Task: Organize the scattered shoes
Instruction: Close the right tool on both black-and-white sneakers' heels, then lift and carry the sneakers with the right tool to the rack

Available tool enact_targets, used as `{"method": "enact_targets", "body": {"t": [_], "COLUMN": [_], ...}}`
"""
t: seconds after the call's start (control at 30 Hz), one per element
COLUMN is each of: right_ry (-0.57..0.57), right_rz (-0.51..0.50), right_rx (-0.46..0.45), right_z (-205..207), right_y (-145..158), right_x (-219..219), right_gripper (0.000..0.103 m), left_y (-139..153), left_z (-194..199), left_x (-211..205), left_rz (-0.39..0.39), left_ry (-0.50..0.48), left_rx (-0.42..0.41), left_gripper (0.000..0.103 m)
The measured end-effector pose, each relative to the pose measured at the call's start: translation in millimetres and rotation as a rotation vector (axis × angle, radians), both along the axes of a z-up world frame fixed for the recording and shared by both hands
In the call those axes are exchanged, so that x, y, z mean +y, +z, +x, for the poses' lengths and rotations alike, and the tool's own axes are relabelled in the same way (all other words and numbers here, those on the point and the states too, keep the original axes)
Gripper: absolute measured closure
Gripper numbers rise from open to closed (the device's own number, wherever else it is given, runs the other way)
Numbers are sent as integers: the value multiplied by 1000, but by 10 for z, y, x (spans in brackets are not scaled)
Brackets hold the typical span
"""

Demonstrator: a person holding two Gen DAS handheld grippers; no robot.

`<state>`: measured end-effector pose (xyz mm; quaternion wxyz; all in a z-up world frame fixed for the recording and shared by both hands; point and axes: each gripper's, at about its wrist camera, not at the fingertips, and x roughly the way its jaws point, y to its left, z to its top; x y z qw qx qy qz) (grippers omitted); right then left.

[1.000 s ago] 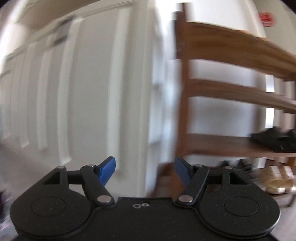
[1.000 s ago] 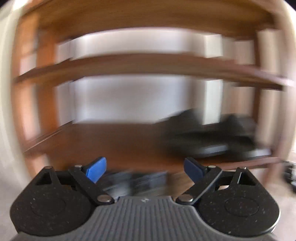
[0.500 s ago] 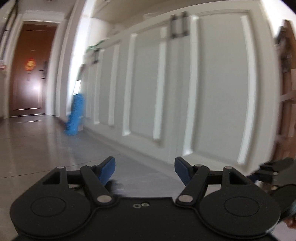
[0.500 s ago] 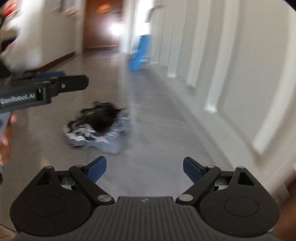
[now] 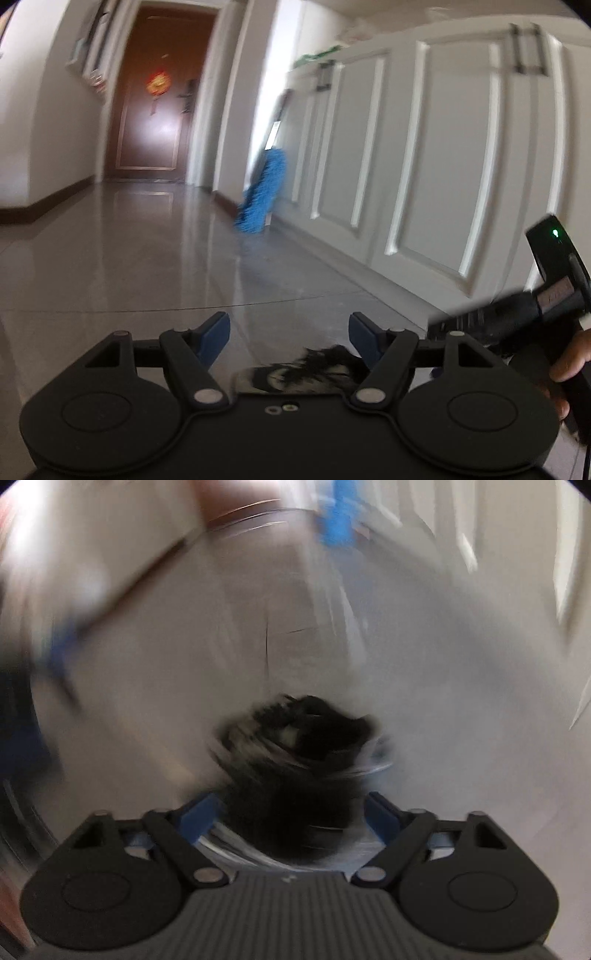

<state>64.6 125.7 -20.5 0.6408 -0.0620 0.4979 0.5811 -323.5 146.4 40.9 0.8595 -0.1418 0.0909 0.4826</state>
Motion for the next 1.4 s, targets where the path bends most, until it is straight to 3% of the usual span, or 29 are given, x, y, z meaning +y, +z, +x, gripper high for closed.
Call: {"method": "enact_targets", "body": {"t": [0.03, 0.07, 0.17, 0.23, 0.43, 0.5, 0.63, 0.7, 0.73, 0.77, 0.83, 0.9, 1.0, 1.1, 1.17, 1.23, 1.3, 1.33, 1.4], "right_ry": [-127, -234, -524, -680, -892, -932, -898, -750, -665, -580, -373, -290, -324, -435, -483, -591, -599, -570, -475], "right_rz": [-8, -27, -103, -134, -257, -295, -430, -468, -481, -493, -551, -631, -647, -551, -494, -447, -427, -417, -385], "right_rx": [175, 293, 558, 603, 601, 612, 552, 429, 359, 289, 125, 86, 119, 174, 198, 207, 135, 53, -143], "right_z": [81, 119, 160, 149, 195, 206, 246, 297, 325, 352, 409, 516, 673, 714, 702, 645, 517, 394, 126], "right_y": [-90, -188, -490, -642, -998, -1048, -1051, -965, -912, -858, -764, -794, -816, -848, -829, -813, -799, -771, -715], "right_x": [47, 74, 120, 151, 406, 533, 841, 977, 1043, 1110, 1154, 1046, 790, 600, 559, 593, 684, 758, 870], "right_gripper": [31, 31, 30, 29, 24, 11, 10, 12, 24, 52, 50, 49, 48, 43, 28, 24, 24, 35, 45], "left_y": [34, 69, 72, 34, -141, -211, -287, -288, -290, -282, -280, -268, -292, -305, -329, -344, -347, -347, -355], "left_z": [-55, -110, -203, -215, -286, -361, -533, -595, -615, -631, -648, -615, -559, -491, -472, -473, -498, -514, -546], "left_x": [50, 99, 183, 211, 116, 42, -32, -71, -85, -105, -127, -140, -185, -252, -275, -289, -302, -311, -314], "left_rz": [14, 27, 40, 47, 10, -14, -67, -74, -75, -77, -78, -78, -78, -73, -76, -84, -88, -87, -81], "left_ry": [11, 22, 30, 36, 53, 63, 92, 96, 98, 98, 99, 92, 74, 40, 29, 26, 28, 29, 34], "left_rx": [21, 42, 66, 70, 45, 42, 59, 59, 58, 55, 50, 46, 33, 17, 15, 14, 11, 9, 15], "left_gripper": [32, 32, 32, 32, 32, 32, 32, 32, 32, 32, 32, 32, 32, 32, 32, 32, 32, 32, 32]}}
